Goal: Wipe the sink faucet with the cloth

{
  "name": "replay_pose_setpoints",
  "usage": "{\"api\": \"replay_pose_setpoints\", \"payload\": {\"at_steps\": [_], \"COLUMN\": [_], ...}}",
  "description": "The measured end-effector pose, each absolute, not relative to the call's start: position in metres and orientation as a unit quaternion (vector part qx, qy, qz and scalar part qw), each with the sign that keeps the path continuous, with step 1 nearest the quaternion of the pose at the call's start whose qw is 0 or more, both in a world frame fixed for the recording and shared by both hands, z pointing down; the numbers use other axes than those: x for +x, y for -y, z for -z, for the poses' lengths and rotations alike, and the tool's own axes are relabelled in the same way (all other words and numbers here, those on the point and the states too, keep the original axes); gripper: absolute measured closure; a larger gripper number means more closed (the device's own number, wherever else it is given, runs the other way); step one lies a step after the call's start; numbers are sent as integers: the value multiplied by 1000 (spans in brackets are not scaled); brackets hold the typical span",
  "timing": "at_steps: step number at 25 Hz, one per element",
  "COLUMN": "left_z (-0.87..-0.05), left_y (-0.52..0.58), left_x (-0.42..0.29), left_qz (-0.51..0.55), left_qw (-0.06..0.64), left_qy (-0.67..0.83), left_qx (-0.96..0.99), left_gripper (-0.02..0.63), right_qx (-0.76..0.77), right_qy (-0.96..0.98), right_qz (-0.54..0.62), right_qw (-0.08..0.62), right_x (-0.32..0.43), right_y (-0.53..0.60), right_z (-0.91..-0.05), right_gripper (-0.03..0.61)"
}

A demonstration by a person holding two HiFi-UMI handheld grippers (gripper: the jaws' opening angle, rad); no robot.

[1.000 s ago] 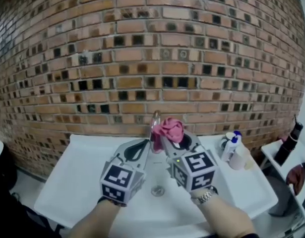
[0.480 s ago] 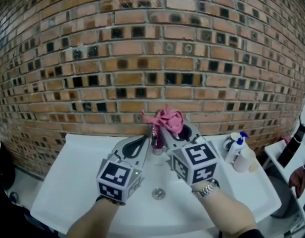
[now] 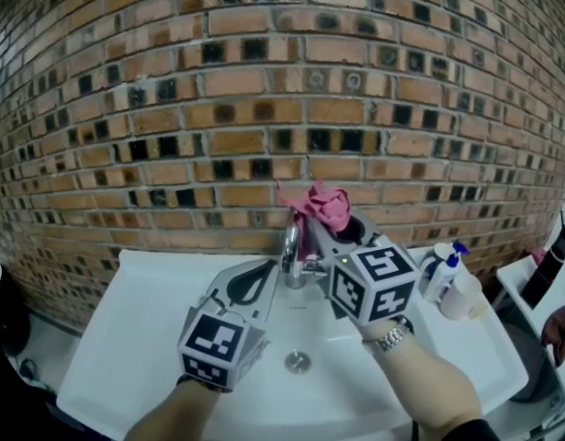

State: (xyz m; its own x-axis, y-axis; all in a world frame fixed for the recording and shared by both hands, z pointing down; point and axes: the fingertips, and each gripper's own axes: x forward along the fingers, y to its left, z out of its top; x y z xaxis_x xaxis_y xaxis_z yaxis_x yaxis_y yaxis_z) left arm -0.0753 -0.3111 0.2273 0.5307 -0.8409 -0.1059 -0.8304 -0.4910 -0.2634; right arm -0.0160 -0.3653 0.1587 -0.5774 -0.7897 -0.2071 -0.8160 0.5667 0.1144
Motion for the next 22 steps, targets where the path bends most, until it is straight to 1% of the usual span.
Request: {"api": "replay_pose_setpoints", "payload": {"at_steps": [22], "left_z": [-236], "left_y": [314], "left_x": [-83], "left_qz": [35], "left_qw": [143], "left_qy": [-488], "left_qx": [-860], "left_gripper": [611], "right_qx": [-483], "right_qy": [-873], "right_qz": [-65], "right_qw": [3], "right_x": [-11], "right_y": [434], "right_z": [-205], "right_gripper": [477]}}
